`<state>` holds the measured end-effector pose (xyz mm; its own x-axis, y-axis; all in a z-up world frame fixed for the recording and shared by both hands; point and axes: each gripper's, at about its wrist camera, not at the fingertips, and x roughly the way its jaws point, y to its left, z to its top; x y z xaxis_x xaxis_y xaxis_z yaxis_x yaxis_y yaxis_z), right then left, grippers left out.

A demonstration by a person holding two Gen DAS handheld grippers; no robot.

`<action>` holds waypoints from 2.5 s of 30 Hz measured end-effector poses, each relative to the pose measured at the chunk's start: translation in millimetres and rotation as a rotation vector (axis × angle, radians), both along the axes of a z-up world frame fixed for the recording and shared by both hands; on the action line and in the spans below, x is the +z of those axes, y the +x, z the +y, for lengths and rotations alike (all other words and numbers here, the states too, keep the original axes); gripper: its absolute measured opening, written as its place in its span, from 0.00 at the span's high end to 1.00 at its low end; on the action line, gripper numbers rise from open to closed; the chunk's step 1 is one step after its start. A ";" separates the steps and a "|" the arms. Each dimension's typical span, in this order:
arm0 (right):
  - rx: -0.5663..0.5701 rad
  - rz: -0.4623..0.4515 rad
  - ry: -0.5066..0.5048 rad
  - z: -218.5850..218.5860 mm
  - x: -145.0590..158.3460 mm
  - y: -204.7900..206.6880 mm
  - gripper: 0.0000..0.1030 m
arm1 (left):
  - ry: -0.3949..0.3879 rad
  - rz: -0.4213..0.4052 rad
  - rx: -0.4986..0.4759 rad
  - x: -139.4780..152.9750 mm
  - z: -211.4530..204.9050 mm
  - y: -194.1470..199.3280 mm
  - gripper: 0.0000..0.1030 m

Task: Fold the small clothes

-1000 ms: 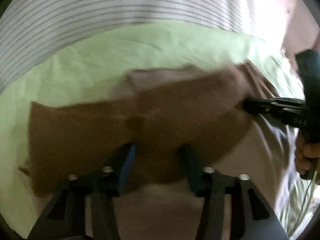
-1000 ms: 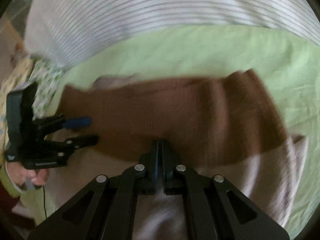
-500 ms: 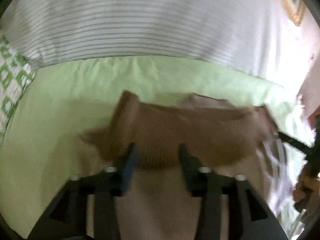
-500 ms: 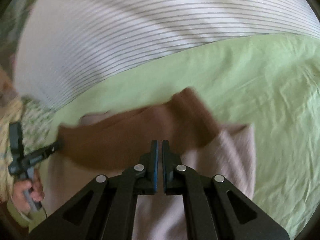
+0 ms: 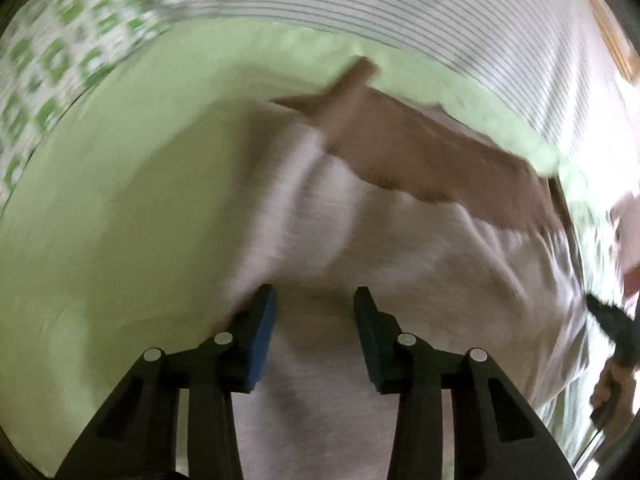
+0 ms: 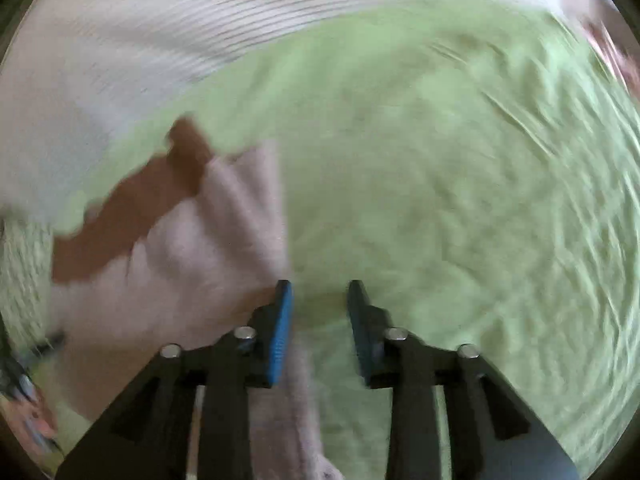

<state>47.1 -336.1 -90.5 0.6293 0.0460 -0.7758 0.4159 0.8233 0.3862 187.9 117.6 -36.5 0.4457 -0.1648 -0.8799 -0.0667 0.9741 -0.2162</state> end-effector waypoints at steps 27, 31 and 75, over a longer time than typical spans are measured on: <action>0.386 -0.144 0.045 155.6 48.9 -24.1 0.46 | -0.293 0.108 0.382 -25.4 9.0 -104.5 0.22; 0.389 -0.123 0.025 157.1 44.0 -21.7 0.46 | -0.350 0.071 0.464 -34.7 17.7 -93.8 0.19; 0.118 -0.143 0.415 36.1 15.2 -8.1 0.58 | -0.105 -0.128 -0.604 30.1 -297.2 -57.2 0.92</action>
